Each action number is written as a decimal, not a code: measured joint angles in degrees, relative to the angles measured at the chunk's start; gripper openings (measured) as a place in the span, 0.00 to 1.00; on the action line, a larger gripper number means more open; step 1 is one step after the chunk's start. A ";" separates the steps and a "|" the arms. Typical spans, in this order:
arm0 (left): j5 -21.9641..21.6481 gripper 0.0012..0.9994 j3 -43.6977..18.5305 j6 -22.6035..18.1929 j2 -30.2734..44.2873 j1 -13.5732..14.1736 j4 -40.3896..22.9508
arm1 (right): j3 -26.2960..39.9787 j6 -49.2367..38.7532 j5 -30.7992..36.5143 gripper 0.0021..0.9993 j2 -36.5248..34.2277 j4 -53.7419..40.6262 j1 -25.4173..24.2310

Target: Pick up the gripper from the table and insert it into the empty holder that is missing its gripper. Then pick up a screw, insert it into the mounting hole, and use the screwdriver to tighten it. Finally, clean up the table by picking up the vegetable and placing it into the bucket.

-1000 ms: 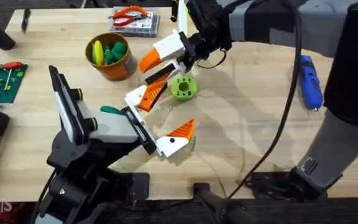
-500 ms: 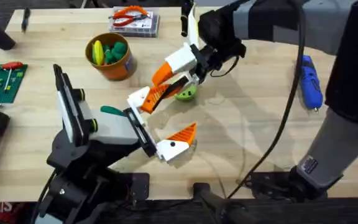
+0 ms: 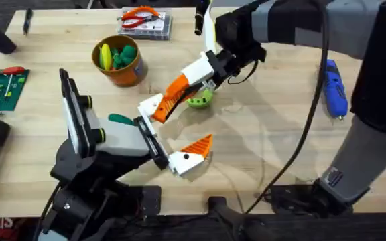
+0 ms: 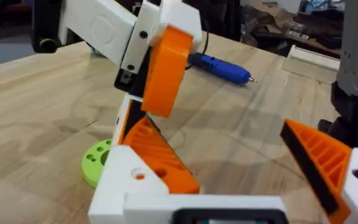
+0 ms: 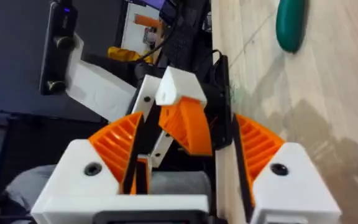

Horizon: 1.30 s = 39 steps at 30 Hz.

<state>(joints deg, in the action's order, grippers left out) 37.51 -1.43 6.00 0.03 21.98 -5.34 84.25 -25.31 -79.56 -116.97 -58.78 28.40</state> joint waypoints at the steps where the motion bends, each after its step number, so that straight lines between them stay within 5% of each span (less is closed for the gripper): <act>1: 0.02 0.98 -0.02 0.01 0.00 0.00 0.00 | 0.00 -0.06 -0.02 0.77 0.00 0.42 0.04; 13: 0.05 0.98 0.00 0.00 0.00 0.00 0.00 | 0.00 -0.62 -0.66 0.37 0.00 1.38 0.75; 21: 0.05 0.98 0.00 -0.03 0.00 0.00 0.00 | 0.00 -0.48 -0.62 0.27 0.00 1.25 0.75; 26: 0.06 0.98 -0.01 -0.61 0.00 0.00 0.17 | 0.00 -0.47 -0.60 0.02 0.00 1.13 0.66; 39: -2.07 0.98 0.00 -1.07 0.00 -0.26 0.19 | -0.04 3.45 -1.05 0.02 0.00 9.64 1.45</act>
<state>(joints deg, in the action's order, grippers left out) 35.45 -1.43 4.93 0.03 21.72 -5.16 84.20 -21.86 -80.61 -116.97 -49.14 29.86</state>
